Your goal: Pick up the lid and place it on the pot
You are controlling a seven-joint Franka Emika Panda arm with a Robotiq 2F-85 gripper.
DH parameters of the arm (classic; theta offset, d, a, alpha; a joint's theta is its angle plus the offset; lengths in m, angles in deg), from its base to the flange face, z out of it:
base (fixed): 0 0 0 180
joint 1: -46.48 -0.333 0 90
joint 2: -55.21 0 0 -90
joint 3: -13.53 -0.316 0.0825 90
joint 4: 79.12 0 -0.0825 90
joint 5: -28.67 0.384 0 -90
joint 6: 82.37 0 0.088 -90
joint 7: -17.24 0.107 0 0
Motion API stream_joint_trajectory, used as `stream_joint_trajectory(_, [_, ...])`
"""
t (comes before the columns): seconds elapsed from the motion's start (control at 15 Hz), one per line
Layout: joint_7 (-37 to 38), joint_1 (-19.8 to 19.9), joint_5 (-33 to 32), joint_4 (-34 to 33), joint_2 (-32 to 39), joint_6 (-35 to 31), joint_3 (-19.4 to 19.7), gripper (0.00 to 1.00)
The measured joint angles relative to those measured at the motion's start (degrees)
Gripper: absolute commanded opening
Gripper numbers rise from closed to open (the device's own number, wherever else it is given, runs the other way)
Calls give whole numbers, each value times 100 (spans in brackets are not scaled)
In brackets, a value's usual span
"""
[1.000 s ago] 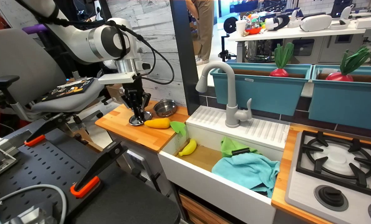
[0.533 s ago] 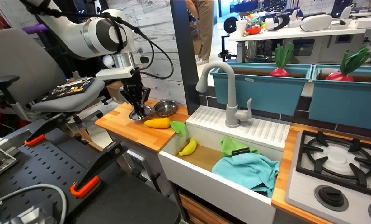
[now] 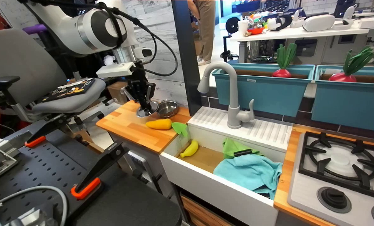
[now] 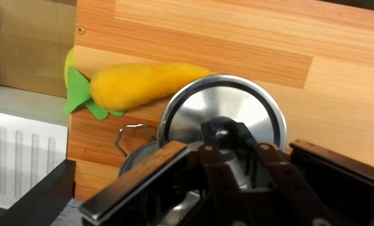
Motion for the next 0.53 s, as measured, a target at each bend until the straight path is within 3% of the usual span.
stream_joint_trajectory(0.53, [4, 311, 39, -104, -102, 34, 23, 5])
